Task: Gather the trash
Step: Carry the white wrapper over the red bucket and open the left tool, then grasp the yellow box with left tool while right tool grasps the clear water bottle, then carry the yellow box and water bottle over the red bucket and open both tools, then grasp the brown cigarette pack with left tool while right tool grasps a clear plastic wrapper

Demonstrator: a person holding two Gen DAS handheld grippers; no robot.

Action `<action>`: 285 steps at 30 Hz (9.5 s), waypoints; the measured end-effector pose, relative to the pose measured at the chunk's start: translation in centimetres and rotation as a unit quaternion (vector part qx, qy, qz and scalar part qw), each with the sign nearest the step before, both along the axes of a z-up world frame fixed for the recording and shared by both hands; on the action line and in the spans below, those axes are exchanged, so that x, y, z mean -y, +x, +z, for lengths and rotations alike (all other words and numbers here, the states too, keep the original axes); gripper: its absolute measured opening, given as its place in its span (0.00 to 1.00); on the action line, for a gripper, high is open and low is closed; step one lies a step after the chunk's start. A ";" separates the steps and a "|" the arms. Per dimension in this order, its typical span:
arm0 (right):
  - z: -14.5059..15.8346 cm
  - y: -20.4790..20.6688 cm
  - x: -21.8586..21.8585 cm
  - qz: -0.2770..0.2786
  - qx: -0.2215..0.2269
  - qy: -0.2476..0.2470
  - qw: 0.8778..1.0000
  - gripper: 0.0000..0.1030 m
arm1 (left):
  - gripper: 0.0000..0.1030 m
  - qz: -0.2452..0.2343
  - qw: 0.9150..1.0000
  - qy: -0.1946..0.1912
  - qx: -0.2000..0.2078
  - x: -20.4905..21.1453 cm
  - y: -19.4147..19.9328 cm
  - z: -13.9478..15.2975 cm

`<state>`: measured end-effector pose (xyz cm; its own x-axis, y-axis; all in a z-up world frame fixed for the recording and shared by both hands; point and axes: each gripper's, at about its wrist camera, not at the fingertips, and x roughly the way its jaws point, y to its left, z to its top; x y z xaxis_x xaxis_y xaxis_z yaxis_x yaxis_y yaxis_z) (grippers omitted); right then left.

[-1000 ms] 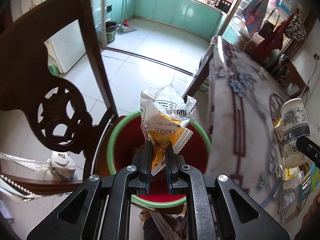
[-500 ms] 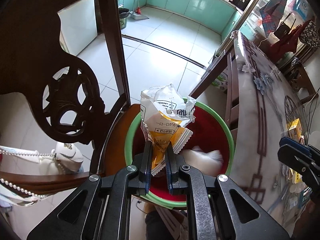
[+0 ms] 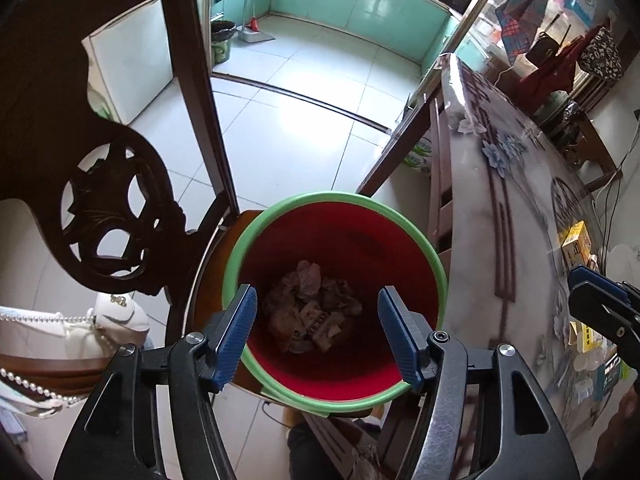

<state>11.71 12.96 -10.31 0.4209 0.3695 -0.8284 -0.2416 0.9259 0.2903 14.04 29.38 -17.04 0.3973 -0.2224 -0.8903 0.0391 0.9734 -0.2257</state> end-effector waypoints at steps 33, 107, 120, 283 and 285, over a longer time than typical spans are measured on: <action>2.5 -14.0 23.2 -0.244 0.010 -0.033 0.969 0.43 | 0.62 -0.136 0.989 0.002 0.057 12.3 -4.8 4.2; -7.6 -11.6 39.8 0.147 -0.180 0.022 0.972 0.57 | 0.32 -0.160 0.983 -0.075 0.039 30.3 -7.7 5.9; -5.1 -11.7 40.4 0.045 -0.151 0.128 0.979 0.57 | 0.32 -0.145 0.984 -0.089 0.049 27.9 -8.7 6.6; -9.6 -20.2 39.5 -0.352 -0.168 0.004 0.921 0.20 | 0.56 -0.263 0.962 -0.038 0.055 35.9 -6.7 5.3; -9.6 -19.8 39.7 -0.335 -0.161 0.005 0.928 0.04 | 0.57 -0.270 0.960 -0.038 0.057 37.8 -6.3 5.3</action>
<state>-8.05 -26.79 -19.88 0.2906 0.1229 -0.9489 0.4889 0.8334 0.2576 7.77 -8.40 -11.70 0.2998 -0.4870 -0.8203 0.5630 0.7845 -0.2600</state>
